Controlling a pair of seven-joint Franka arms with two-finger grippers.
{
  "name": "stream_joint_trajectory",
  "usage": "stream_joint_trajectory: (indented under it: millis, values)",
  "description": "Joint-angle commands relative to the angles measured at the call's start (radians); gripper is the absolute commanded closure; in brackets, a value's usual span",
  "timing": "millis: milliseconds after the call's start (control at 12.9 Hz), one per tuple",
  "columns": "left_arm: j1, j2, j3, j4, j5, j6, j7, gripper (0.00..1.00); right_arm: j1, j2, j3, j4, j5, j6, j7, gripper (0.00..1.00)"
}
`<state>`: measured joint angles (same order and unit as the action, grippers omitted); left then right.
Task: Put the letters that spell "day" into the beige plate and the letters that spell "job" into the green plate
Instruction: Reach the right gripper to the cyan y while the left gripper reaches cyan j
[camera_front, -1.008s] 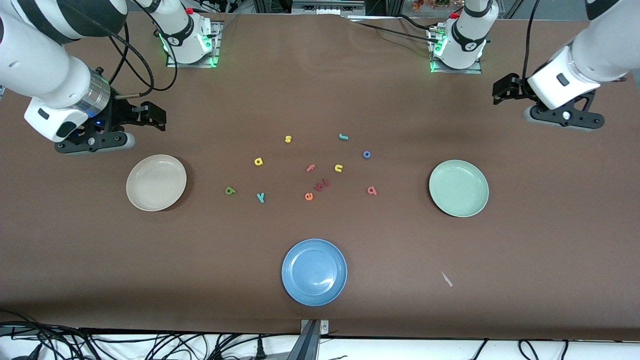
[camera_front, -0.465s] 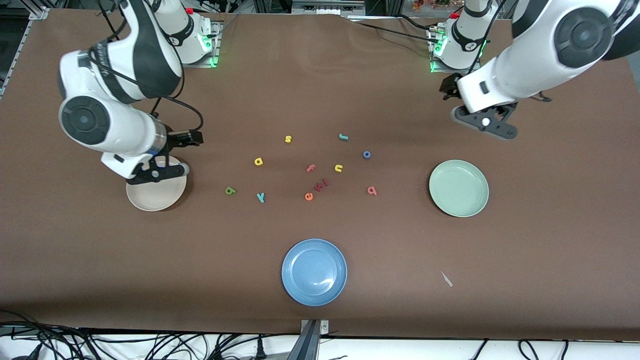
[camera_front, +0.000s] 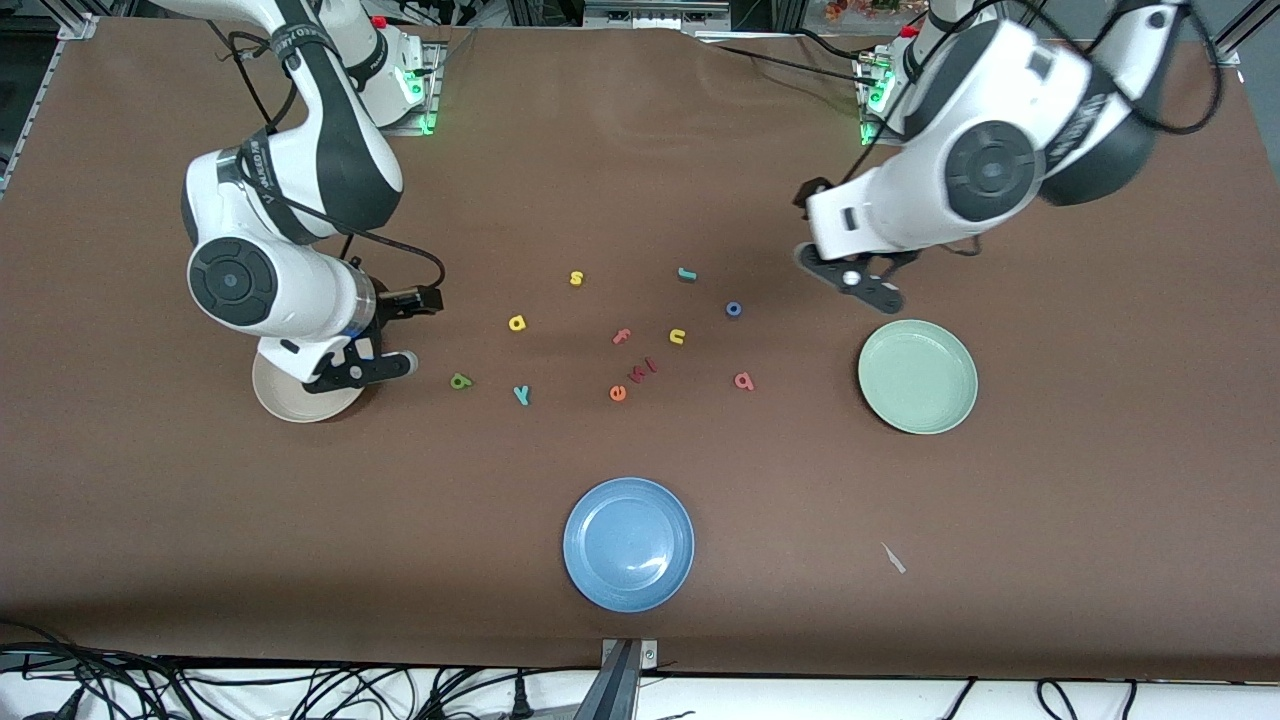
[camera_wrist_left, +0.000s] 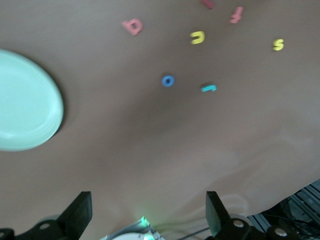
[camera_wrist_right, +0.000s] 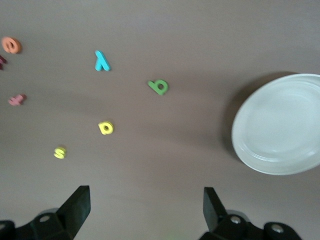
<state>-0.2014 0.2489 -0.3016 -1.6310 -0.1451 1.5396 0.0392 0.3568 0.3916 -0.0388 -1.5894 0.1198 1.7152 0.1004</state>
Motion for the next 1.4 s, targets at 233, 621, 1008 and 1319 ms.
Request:
stream_joint_trajectory:
  millis: [233,621,1008,1319]
  values:
    - [-0.118,0.122,0.006,0.008,-0.021,0.203,0.216,0.00,0.074,0.111,-0.001,-0.006,0.032,0.238,0.030,0.00]
    - [-0.168,0.170,0.006,-0.105,0.016,0.429,0.474,0.00,0.114,0.222,-0.001,-0.009,0.034,0.449,0.038,0.00]
    - [-0.250,0.161,-0.013,-0.273,0.114,0.674,0.485,0.03,0.119,0.276,-0.001,-0.063,0.035,0.612,0.038,0.00]
    - [-0.268,0.191,-0.017,-0.312,0.252,0.733,0.579,0.07,0.146,0.315,-0.003,-0.064,0.035,0.667,0.038,0.00]
